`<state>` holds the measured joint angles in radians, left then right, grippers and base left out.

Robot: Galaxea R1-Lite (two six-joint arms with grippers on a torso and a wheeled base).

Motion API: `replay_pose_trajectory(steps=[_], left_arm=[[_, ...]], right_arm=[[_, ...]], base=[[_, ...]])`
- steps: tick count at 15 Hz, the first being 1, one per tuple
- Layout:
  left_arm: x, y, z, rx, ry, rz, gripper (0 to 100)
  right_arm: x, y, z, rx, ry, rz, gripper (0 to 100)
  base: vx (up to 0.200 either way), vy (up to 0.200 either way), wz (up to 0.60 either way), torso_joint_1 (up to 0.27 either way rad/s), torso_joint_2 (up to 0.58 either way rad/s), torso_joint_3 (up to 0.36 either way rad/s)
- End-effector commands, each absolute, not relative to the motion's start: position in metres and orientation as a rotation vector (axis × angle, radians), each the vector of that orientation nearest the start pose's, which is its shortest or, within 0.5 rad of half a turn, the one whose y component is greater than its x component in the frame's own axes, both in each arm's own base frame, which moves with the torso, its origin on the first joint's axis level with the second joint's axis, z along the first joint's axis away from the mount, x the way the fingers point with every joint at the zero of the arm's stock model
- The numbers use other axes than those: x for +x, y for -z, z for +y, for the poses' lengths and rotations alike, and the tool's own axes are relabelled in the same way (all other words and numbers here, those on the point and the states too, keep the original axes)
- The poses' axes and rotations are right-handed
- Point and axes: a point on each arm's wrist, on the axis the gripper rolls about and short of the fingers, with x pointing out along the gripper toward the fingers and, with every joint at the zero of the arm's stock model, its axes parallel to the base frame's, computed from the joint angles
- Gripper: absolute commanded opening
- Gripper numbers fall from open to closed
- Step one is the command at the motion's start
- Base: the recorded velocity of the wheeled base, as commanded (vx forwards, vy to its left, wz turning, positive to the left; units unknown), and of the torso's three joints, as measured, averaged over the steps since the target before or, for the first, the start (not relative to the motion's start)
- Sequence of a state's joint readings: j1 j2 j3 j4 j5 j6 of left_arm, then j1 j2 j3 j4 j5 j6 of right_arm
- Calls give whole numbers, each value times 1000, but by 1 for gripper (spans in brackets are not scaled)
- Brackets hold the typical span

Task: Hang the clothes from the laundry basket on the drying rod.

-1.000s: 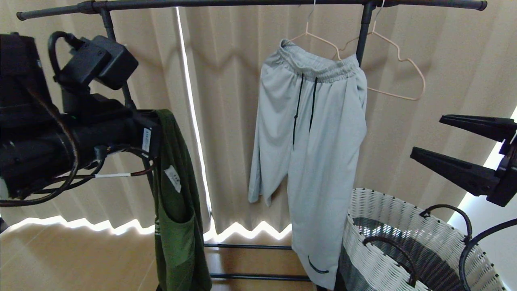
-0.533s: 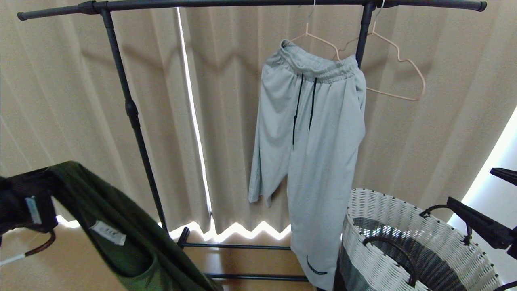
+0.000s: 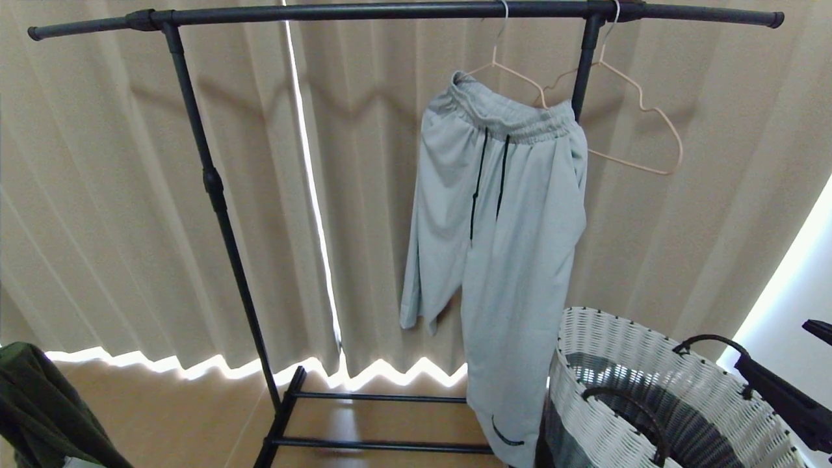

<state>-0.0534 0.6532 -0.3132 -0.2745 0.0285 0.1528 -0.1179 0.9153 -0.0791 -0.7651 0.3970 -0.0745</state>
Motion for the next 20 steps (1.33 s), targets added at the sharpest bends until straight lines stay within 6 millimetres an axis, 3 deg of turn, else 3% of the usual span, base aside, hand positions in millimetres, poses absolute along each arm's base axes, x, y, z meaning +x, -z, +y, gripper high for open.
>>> replay_pose_trajectory(steps=[1, 20], left_arm=[[50, -188, -2, 159, 35, 48, 0], [45, -178, -12, 156, 274, 42, 0]], right_arm=[[91, -150, -2, -61, -282, 65, 100], [94, -151, -4, -60, -232, 116, 100]], base=[[0, 0, 0, 76, -320, -305], [0, 0, 0, 205, -498, -283]])
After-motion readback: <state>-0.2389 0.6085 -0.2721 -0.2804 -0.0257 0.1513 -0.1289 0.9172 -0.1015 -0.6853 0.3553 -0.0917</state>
